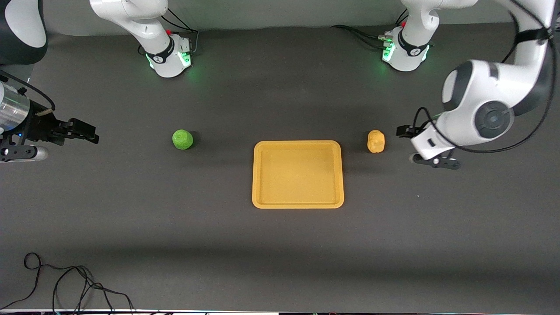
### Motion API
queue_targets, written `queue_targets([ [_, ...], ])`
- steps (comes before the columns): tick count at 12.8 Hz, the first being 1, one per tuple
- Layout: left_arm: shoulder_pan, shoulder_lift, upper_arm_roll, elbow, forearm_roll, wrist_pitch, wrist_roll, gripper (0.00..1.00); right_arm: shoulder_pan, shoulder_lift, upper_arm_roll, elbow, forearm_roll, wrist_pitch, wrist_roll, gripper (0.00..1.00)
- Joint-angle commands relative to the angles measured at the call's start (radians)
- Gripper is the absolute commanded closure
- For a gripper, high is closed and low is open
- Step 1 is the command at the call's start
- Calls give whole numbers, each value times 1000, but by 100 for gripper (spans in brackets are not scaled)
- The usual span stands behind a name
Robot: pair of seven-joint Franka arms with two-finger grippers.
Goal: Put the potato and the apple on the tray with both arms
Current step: 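Reach the left gripper down to the yellow potato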
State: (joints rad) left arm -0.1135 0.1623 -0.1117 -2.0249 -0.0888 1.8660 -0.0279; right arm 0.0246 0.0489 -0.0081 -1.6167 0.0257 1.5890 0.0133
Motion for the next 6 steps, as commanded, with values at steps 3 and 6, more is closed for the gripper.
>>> queue_targets([
  [3, -29, 135, 9, -73, -49, 105, -10, 3, 58, -156, -1, -206, -3, 61, 80, 0],
  [6, -66, 236, 0, -72, -116, 186, -10, 2, 118, -344, -1, -466, -3, 169, 126, 0],
])
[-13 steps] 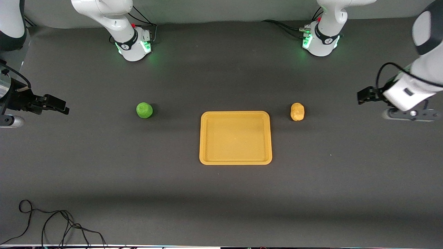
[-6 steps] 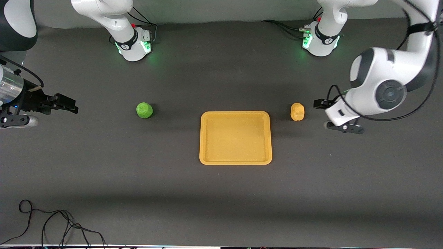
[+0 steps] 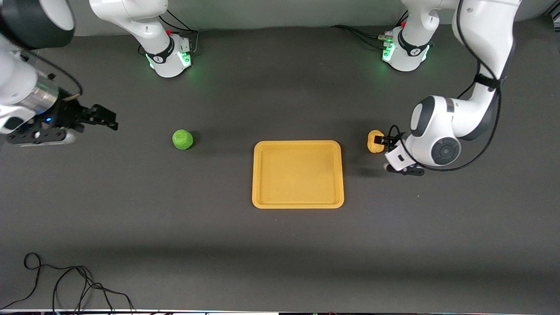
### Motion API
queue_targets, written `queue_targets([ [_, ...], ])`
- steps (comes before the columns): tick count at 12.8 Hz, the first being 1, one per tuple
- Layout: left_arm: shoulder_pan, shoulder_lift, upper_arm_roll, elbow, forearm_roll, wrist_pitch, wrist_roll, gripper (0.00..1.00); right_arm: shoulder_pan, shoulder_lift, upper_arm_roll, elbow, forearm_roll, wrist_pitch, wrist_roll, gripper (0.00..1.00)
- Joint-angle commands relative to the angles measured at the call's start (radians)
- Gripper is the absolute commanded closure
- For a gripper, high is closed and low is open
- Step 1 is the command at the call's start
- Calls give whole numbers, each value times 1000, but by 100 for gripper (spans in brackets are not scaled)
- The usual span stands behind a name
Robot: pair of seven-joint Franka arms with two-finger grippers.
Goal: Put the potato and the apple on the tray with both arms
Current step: 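Reach the left gripper down to the yellow potato, then close the left gripper on the potato while the right gripper approaches the apple, then carry the potato onto the tray while the right gripper grasps the apple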
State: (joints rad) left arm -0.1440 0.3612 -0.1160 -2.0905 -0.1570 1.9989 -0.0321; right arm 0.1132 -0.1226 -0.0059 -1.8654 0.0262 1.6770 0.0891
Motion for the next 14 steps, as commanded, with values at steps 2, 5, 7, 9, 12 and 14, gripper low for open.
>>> queue_targets([
  [2, -39, 64, -7, -2, -69, 69, -6, 3, 100, -265, -5, -337, -3, 115, 113, 0],
  [5, -80, 100, -7, 1, -12, 86, -8, 23, 137, -333, -3, -432, -3, 132, 141, 0],
  [7, -79, 96, -7, 6, 0, 101, -26, 81, 140, -361, -3, -478, -5, 147, 141, 0],
  [9, -72, 44, -1, 48, -12, 39, -31, 100, 140, -347, -3, -514, -5, 202, 141, 0],
  [12, -95, 73, -10, 255, -24, -57, -232, 100, 140, -293, -2, -628, -3, 405, 141, 0],
  [14, -140, 172, -37, 413, -64, -54, -363, 100, 158, -226, -2, -705, -3, 579, 143, 0],
])
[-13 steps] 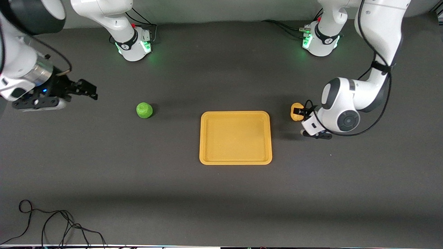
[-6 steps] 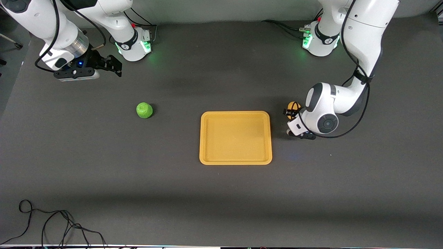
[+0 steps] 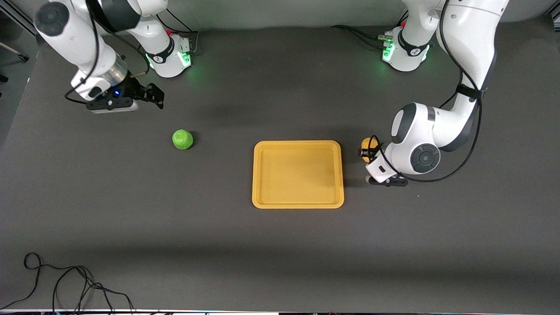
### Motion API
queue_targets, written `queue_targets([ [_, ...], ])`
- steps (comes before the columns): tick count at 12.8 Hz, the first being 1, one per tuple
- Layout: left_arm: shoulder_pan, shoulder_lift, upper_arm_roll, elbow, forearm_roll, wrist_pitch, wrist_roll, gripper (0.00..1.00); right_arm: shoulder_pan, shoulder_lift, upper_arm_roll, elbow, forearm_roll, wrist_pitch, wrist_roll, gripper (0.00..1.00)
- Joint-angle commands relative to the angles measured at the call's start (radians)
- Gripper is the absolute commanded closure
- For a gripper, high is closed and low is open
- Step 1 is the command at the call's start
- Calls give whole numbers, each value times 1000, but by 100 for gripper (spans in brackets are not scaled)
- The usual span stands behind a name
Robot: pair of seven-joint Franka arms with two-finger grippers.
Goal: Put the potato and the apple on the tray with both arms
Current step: 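Carry the potato onto the tray while the right gripper grasps the apple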
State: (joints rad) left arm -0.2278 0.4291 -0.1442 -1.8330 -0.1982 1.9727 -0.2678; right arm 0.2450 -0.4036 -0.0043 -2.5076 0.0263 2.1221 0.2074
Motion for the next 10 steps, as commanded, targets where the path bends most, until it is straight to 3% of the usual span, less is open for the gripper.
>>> queue_targets([
  [1, -89, 156, -9, 226, -23, -28, -184, 100, 30, 107, -5, -71, -3, 198, 24, 0],
  [3, -142, 238, -8, 313, -10, -20, -260, 100, 30, 214, -5, -91, -3, 342, 24, 0],
  [7, -180, 277, -3, 301, 6, 106, -312, 100, 30, 421, -6, -189, -3, 721, 24, 0],
  [10, -185, 292, -3, 301, 43, 106, -326, 100, 31, 531, -6, -212, -3, 851, 23, 0],
])
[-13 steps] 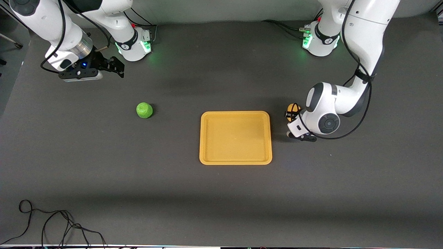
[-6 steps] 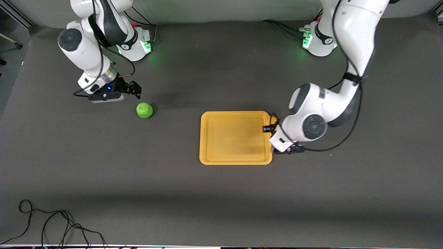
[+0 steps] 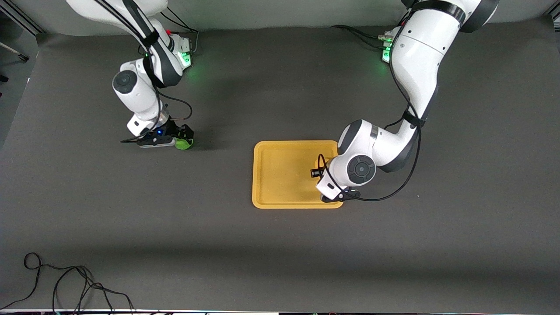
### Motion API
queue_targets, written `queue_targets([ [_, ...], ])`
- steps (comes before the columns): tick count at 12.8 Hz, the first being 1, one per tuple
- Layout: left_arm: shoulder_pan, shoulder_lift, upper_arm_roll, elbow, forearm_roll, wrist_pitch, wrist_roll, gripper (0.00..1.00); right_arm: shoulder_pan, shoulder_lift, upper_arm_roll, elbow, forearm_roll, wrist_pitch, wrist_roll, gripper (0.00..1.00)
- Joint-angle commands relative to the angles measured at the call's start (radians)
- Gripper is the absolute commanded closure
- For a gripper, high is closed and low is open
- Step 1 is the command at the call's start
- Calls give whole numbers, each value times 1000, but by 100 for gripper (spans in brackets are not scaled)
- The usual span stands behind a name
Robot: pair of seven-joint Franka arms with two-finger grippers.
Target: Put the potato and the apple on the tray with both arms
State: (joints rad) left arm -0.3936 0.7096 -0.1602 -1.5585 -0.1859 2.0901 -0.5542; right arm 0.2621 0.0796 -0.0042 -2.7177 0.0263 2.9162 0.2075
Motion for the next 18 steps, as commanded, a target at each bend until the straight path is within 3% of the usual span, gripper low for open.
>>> queue_targets([
  [1, -19, 16, 13, 24, 45, -2, -39, 100, 14, 63, -7, -4, -3, 57, 21, 0],
  [3, -22, 25, 13, 24, 63, 5, -39, 99, 14, 68, -7, -8, -3, 41, 16, 0],
  [5, -31, 27, 16, 24, 72, 8, -39, 87, 14, 62, -7, -7, -3, 2, 15, 3],
  [6, -31, 27, 16, 23, 78, 7, -41, 77, 14, 57, -7, -7, -3, -11, 13, 24],
  [8, -33, 27, 16, 23, 79, 8, -55, 73, 13, 51, -7, -2, -3, -31, 12, 49],
  [10, -33, 27, 16, 24, 80, 4, -56, 71, 13, -1, -8, 35, -3, -110, 9, 52],
  [11, -33, 25, 16, 23, 80, 1, -56, 60, 13, -36, -10, 79, -5, -212, 9, 52],
  [12, -34, 24, 16, 24, 80, 4, -56, 34, 11, -64, -13, 131, -5, -312, 1, 52],
  [16, -36, 13, 16, 24, 135, -13, -76, 18, 8, -135, -19, 364, -5, -669, -5, 52],
  [18, -30, -7, 16, 24, 137, -19, -73, 1, 5, -138, -19, 560, -5, -904, -3, 52],
])
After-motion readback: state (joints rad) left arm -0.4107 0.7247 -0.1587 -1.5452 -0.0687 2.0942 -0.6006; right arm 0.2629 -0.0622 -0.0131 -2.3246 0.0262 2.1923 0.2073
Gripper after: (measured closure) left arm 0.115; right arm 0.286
